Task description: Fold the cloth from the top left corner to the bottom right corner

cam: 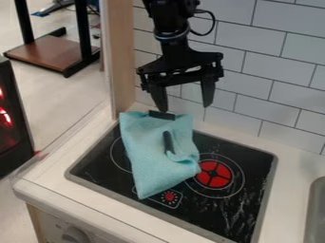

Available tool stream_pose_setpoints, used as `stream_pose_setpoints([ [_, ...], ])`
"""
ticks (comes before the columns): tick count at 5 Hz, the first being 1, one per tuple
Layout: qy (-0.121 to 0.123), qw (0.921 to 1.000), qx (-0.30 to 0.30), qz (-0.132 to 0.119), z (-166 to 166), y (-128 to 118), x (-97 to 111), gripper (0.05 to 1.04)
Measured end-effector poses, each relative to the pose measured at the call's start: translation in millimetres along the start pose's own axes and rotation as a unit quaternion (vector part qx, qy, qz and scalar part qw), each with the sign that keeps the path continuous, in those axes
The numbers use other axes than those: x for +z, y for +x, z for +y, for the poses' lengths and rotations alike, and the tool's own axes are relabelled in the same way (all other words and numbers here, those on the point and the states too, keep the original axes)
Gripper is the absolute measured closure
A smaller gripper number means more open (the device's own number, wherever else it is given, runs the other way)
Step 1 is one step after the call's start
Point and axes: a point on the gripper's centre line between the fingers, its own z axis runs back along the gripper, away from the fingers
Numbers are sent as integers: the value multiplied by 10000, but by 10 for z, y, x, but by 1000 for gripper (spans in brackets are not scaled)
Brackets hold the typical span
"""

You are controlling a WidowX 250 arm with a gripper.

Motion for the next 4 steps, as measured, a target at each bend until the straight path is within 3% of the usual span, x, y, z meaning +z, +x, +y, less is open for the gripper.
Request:
stream_pose_setpoints([
  [1, 94, 9999, -14, 127, 38, -42, -82, 84],
  [2, 479, 9984, -247, 147, 162, 72, -223, 84],
  [3, 756, 9970, -118, -94, 335, 323, -223, 84],
  [4, 1038, 9943, 93, -203, 546, 621, -357, 84],
])
